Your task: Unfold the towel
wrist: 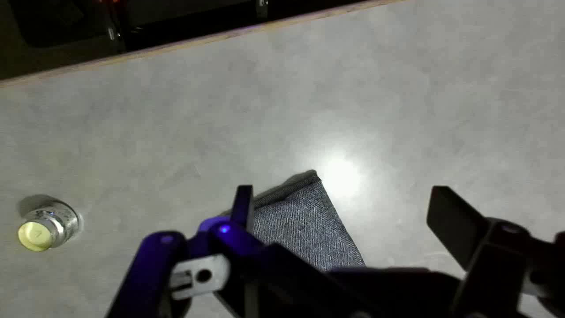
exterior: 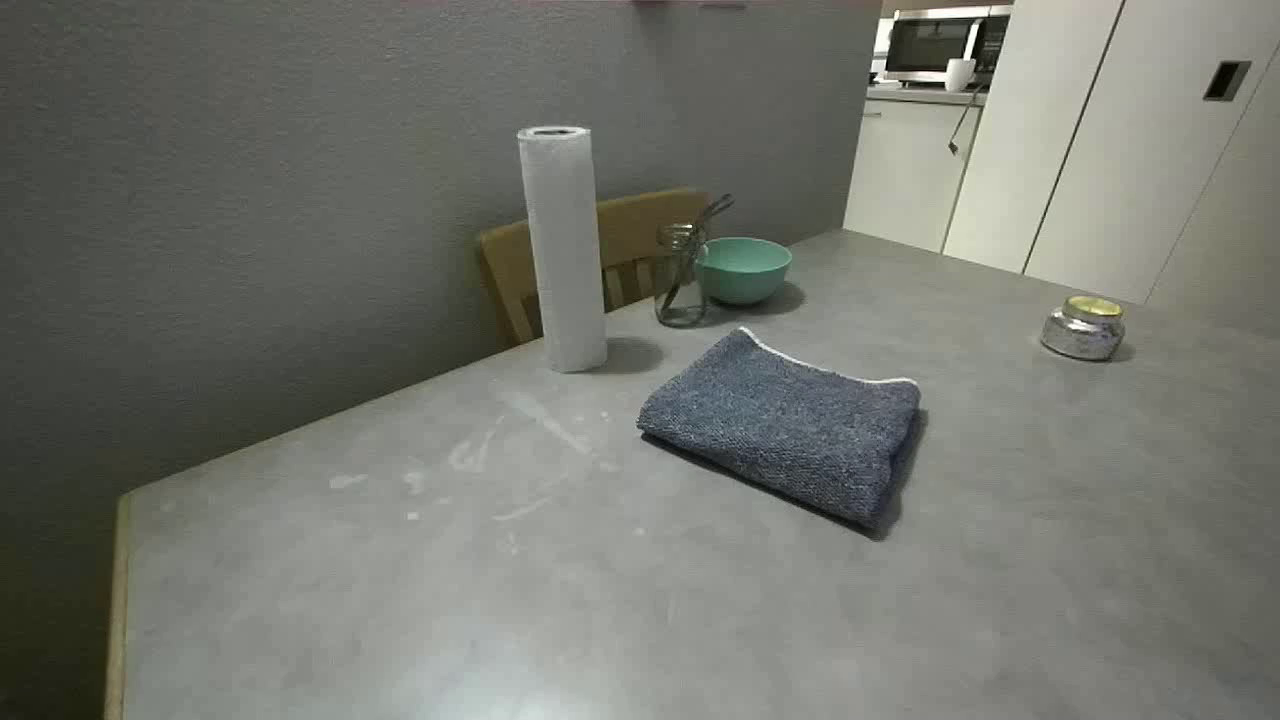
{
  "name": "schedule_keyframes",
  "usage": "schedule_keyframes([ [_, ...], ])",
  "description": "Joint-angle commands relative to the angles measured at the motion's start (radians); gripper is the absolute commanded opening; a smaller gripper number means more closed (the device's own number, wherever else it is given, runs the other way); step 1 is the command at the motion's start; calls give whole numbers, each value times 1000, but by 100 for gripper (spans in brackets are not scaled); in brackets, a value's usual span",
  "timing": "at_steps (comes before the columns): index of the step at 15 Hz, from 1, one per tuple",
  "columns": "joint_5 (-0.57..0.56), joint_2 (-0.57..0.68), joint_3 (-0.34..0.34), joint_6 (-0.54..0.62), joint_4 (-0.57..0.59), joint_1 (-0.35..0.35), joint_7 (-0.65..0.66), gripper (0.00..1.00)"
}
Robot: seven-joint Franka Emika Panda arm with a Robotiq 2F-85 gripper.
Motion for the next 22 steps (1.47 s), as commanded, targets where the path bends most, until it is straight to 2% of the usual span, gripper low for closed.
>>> schedule_keyframes([
  [1, 0, 1, 1, -3, 3, -1, 0, 100],
  [6, -30, 48, -19, -1, 0, -3, -61, 100],
  [13, 5, 197, -105, 37, -1, -12, -183, 100],
  [17, 97, 334, -175, 55, 14, -11, -303, 100],
  [20, 172, 443, -214, 38, 39, -20, -404, 100],
  [22, 184, 483, -229, 10, 56, -33, -450, 100],
])
